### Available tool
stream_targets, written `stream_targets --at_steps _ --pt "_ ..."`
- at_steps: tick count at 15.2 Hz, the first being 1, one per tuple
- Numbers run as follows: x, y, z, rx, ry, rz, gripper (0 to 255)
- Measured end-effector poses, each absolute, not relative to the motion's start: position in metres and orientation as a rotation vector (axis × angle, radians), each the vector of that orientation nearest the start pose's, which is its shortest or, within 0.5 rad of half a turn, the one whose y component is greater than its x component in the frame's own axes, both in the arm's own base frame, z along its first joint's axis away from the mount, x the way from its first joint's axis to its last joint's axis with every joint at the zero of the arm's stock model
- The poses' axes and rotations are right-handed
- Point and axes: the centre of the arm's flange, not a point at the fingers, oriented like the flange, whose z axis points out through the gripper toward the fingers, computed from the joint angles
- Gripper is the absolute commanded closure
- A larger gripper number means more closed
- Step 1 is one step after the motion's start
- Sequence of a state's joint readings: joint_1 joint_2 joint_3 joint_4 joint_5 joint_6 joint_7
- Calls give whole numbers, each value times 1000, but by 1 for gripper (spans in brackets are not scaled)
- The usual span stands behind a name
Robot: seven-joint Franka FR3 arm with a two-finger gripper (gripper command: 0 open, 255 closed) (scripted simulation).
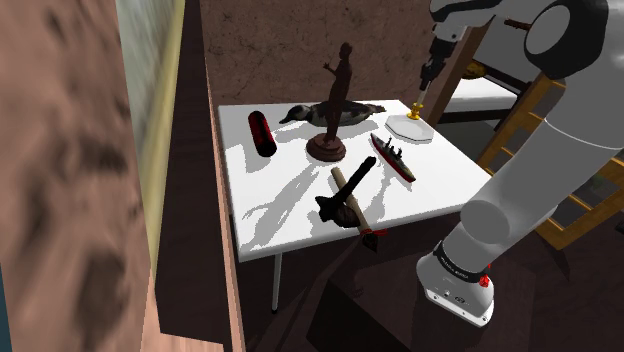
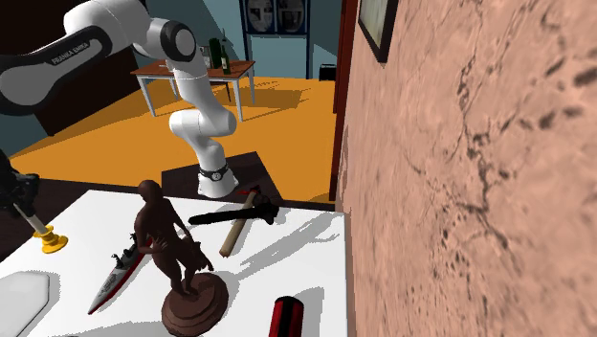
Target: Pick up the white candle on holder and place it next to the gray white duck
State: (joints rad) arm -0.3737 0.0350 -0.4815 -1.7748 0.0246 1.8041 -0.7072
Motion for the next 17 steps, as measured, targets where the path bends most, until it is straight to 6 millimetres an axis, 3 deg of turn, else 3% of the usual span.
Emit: stream_targets --at_steps 17 --pt "379 -430 439 -3126 240 -7 255"
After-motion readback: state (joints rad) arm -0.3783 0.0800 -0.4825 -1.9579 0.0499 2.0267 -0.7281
